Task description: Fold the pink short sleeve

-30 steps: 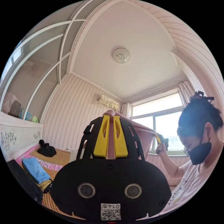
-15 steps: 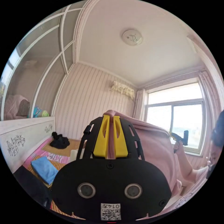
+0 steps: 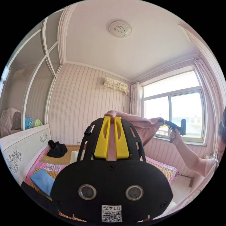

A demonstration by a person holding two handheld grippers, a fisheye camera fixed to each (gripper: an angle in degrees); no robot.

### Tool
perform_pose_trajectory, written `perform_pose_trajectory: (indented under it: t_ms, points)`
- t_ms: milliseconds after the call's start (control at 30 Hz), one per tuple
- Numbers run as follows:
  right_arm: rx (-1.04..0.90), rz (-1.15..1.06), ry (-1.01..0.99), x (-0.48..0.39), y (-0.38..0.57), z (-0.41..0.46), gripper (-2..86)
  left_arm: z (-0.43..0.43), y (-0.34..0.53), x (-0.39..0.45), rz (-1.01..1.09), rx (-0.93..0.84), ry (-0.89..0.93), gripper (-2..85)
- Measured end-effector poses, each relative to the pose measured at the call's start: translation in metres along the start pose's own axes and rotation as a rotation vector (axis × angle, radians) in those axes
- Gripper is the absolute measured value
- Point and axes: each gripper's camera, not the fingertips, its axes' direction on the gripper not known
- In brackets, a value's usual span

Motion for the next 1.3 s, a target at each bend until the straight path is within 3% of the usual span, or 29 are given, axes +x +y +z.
perform_pose_trajectory:
  t_ms: [133,367,567,967,1167,1300]
  points:
    - [-0.224,0.083,-0.005,0.048,0.108,0.011,0.7,0.036,0.116,-0.037,-0.075,-0.280,-0.033,0.0]
    - [-0.804,0.537,0.161,0.134,0.361,0.058,0.8,0.100,0.377,-0.087,-0.336,-0.920,-0.151,0.1]
    - [-1.101,0.644,0.259,0.153,0.451,0.075,0.8,0.122,0.470,-0.092,-0.395,-1.216,-0.148,0.4]
    - [-1.303,0.720,0.192,0.184,0.462,0.077,1.5,0.156,0.506,-0.109,-0.341,-1.433,-0.060,3.8]
    - [-1.292,0.723,0.235,0.193,0.455,0.084,4.1,0.173,0.507,-0.138,-0.463,-1.370,-0.104,5.9]
    - [-1.281,0.682,0.283,0.206,0.435,0.085,7.2,0.183,0.494,-0.153,-0.434,-1.320,-0.137,5.3]
